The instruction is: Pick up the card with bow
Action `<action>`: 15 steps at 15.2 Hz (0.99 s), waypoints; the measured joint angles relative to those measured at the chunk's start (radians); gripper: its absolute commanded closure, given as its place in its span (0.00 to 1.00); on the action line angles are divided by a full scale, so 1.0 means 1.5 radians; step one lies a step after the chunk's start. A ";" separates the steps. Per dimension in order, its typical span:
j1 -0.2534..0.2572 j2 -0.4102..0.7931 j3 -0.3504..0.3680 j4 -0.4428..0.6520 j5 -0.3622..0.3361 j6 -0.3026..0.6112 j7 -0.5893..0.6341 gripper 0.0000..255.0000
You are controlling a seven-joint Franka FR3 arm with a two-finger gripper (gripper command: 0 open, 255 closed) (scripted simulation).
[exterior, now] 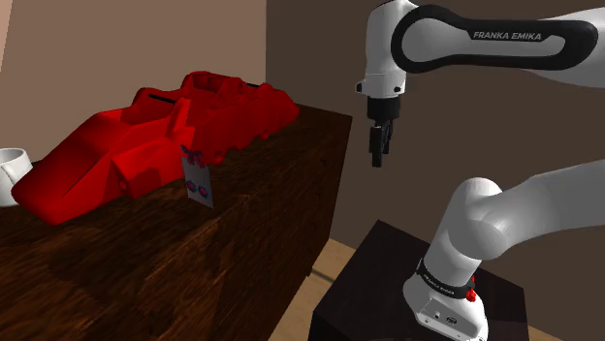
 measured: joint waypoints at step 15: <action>0.108 0.252 -0.075 0.098 0.091 0.260 -0.276 0.00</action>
